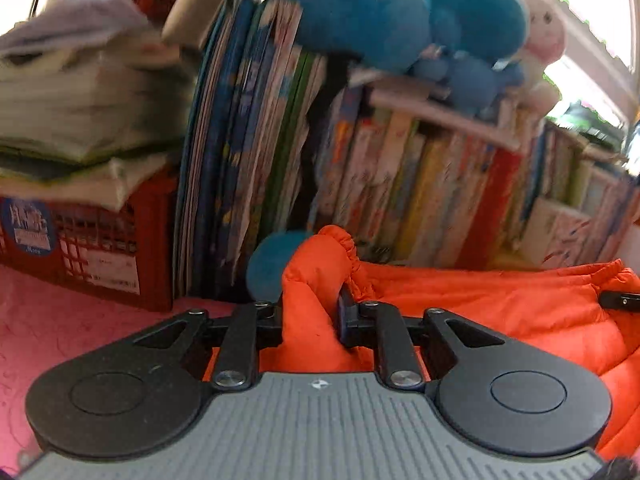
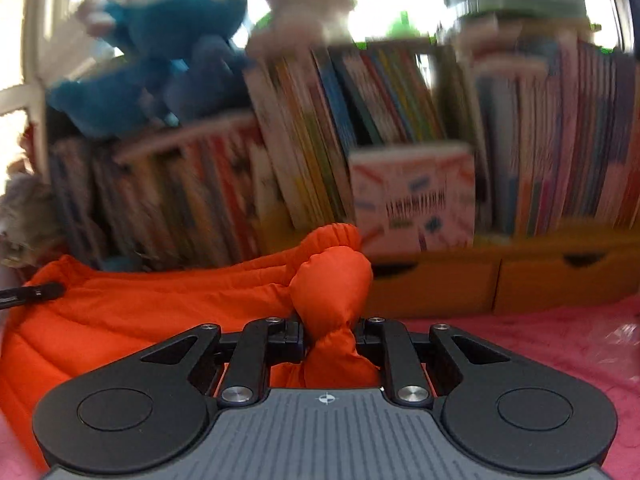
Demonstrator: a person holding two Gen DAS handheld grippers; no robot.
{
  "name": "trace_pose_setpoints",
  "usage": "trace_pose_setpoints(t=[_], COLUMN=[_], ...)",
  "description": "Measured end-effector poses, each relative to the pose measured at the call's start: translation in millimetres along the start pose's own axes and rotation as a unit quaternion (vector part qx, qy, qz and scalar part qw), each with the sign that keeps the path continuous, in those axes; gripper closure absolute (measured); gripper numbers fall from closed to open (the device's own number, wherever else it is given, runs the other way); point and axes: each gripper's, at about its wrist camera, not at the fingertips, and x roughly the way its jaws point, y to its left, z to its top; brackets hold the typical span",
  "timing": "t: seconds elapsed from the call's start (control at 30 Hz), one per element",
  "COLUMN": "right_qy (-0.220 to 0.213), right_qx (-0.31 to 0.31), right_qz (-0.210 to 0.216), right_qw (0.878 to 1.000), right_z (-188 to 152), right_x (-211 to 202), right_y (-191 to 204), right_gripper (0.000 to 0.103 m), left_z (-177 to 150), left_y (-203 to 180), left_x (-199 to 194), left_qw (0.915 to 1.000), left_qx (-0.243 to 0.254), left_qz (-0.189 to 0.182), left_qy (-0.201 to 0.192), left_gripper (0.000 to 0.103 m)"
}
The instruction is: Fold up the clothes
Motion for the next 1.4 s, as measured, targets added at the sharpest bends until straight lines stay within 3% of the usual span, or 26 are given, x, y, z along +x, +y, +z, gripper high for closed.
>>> trace_pose_setpoints(t=[0.27, 0.3, 0.37, 0.43, 0.5, 0.57, 0.6, 0.7, 0.8, 0.9, 0.97, 1.03, 1.2, 1.27, 1.4], right_qy=[0.037, 0.044, 0.060, 0.066, 0.051, 0.028, 0.019, 0.011, 0.034, 0.059, 0.066, 0.059, 0.038, 0.046, 0.051], right_qx=[0.014, 0.016, 0.025, 0.054, 0.081, 0.099, 0.102, 0.071, 0.020, -0.024, -0.046, -0.057, -0.063, -0.058, -0.054], right_qz=[-0.010, -0.017, -0.048, -0.063, -0.040, -0.002, 0.018, 0.065, 0.076, 0.083, 0.091, 0.099, 0.111, 0.113, 0.118], right_qw=[0.999, 0.999, 0.997, 0.994, 0.995, 0.995, 0.994, 0.995, 0.996, 0.995, 0.993, 0.992, 0.991, 0.991, 0.990], right_z=[-25.5, -26.8, -29.7, -28.6, -26.1, -28.2, -31.3, -56.9, -90.7, -120.3, -134.8, -138.3, -132.4, -130.9, -130.4], right_x=[45.3, 51.0, 65.1, 67.2, 49.8, 21.0, 4.7, -47.9, -86.5, -106.4, -110.5, -112.3, -101.8, -90.9, -79.6], right_y=[-13.0, -13.7, -15.4, -20.3, -28.8, -41.7, -48.6, -66.3, -70.7, -61.2, -49.6, -39.1, -26.4, -24.7, -21.2], right_gripper=[0.074, 0.069, 0.039, 0.035, 0.030, 0.008, 0.007, 0.007, 0.007, 0.021, 0.035, 0.039, 0.041, 0.041, 0.040], left_z=[-22.8, -24.1, -22.5, -17.0, -12.3, -8.4, -9.4, -22.3, -49.6, -78.0, -90.4, -97.3, -104.8, -103.5, -101.2], left_y=[12.3, 12.1, 12.0, 15.6, 27.7, 41.4, 48.8, 72.2, 66.3, 55.2, 42.8, 29.6, 15.7, 16.9, 17.3], left_x=[21.2, 22.1, 19.5, 11.0, -9.1, -31.6, -44.1, -84.7, -106.6, -125.1, -128.8, -127.1, -100.6, -93.2, -90.0], left_qw=[0.9979, 0.9972, 0.9957, 0.9945, 0.9945, 0.9946, 0.9955, 0.9993, 0.9981, 0.9921, 0.9871, 0.9826, 0.9782, 0.9800, 0.9846], left_qx=[0.036, 0.041, 0.042, 0.036, 0.030, 0.025, 0.021, 0.013, 0.051, 0.096, 0.123, 0.148, 0.170, 0.154, 0.137], left_qz=[0.049, 0.058, 0.079, 0.097, 0.100, 0.101, 0.092, 0.035, -0.014, -0.058, -0.078, -0.089, -0.074, -0.076, -0.081], left_qy=[0.022, 0.022, 0.022, 0.020, 0.010, -0.001, -0.003, 0.002, 0.029, 0.057, 0.066, 0.069, 0.094, 0.101, 0.072], left_gripper=[0.056, 0.054, 0.050, 0.050, 0.051, 0.048, 0.048, 0.048, 0.043, 0.043, 0.043, 0.043, 0.041, 0.041, 0.047])
